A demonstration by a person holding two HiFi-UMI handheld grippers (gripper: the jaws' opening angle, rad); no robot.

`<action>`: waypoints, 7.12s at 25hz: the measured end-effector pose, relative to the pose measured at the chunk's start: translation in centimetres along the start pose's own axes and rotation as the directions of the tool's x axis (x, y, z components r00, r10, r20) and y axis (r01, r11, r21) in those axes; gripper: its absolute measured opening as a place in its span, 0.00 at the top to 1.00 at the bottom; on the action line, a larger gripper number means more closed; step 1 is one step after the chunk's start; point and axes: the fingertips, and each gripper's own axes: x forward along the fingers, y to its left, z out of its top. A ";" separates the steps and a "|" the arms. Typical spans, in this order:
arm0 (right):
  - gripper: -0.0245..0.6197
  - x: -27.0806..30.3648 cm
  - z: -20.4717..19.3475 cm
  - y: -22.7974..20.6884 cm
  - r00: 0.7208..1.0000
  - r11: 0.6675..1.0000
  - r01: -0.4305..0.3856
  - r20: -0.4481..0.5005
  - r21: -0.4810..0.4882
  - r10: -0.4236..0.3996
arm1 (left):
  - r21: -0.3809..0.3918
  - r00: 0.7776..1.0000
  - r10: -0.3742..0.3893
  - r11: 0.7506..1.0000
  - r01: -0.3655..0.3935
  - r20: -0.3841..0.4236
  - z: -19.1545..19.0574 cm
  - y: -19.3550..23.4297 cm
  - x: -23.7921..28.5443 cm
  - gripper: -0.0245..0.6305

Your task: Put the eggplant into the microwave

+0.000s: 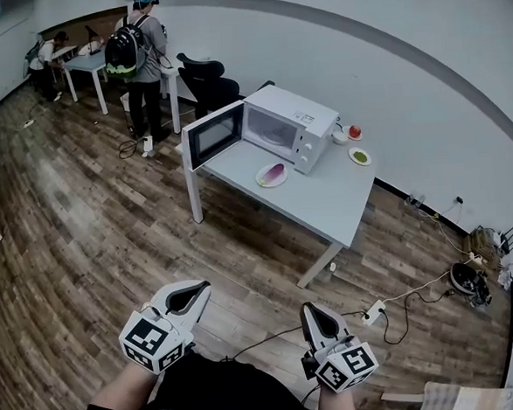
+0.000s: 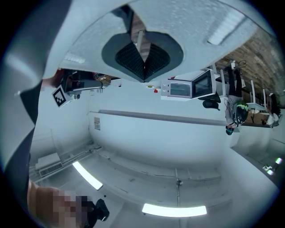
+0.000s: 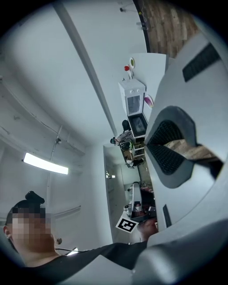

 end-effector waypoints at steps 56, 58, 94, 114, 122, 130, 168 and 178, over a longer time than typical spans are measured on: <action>0.94 33.3 2.7 -11.4 0.990 0.995 0.080 -0.108 -0.055 -0.086 | -0.084 0.999 -0.045 0.995 0.047 0.019 1.2 29.8 20.1 0.95; 0.94 34.3 2.7 -12.4 0.991 0.996 0.065 -0.116 -0.056 -0.071 | -0.090 0.999 -0.028 0.996 0.029 0.019 1.3 30.6 21.4 0.95; 0.94 43.2 3.3 -33.3 0.972 0.967 -0.028 -0.231 -0.253 -0.032 | -0.203 0.994 0.102 0.973 -0.109 -0.047 1.4 33.9 42.7 0.95; 0.94 48.3 -5.9 -36.5 0.904 0.862 -0.141 -0.417 -0.488 -0.088 | -0.121 0.985 -0.029 0.993 0.008 -0.170 -6.8 34.4 48.6 0.95; 0.94 50.2 -10.6 -37.4 0.874 0.756 -0.236 -0.474 -0.611 -0.110 | -0.113 0.977 -0.045 0.993 0.022 -0.208 -10.3 34.6 50.3 0.95; 0.94 51.6 -14.8 -38.7 0.843 0.702 -0.292 -0.522 -0.650 -0.133 | -0.098 0.973 -0.052 0.995 0.030 -0.225 -12.9 35.7 51.9 0.95; 0.82 53.0 -21.8 -41.2 0.778 0.311 -0.513 -0.587 -0.800 -0.226 | -0.106 0.952 -0.037 0.994 0.005 -0.305 -18.1 36.3 53.1 0.95; 0.78 54.0 -21.6 -40.8 0.804 0.194 -0.513 -0.547 -0.836 -0.231 | -0.109 0.951 -0.032 0.994 -0.002 -0.306 -18.2 36.8 52.9 0.95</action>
